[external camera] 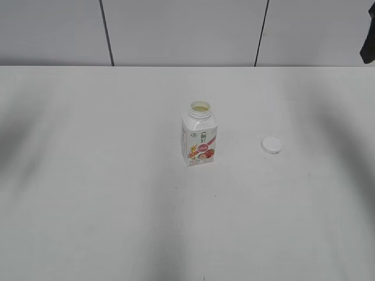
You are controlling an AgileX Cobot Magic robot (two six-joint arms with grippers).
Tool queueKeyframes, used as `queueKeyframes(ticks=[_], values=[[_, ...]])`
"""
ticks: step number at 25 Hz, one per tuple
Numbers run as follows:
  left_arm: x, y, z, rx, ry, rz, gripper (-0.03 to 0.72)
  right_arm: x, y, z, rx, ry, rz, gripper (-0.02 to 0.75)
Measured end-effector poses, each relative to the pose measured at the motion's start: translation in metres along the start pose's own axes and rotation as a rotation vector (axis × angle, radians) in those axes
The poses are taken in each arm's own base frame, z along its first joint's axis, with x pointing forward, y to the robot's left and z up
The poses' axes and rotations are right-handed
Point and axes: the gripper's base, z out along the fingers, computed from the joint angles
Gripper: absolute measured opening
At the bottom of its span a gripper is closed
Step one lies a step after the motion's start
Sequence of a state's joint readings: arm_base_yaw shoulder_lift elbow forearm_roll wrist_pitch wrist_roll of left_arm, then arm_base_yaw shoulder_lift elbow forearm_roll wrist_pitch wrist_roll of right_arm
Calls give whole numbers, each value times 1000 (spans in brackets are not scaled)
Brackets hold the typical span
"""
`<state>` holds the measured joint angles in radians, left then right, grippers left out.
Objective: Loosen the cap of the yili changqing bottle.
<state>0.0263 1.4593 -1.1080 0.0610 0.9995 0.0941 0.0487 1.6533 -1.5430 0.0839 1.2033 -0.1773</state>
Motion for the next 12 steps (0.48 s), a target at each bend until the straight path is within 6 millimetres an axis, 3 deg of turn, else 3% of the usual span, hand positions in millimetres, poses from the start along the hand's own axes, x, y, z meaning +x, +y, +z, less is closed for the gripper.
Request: queueKeyframes(ticks=[12], values=[[98,-11,-42,-9,-132,-10,587,86,20,-33,-42,-42,-11,589]])
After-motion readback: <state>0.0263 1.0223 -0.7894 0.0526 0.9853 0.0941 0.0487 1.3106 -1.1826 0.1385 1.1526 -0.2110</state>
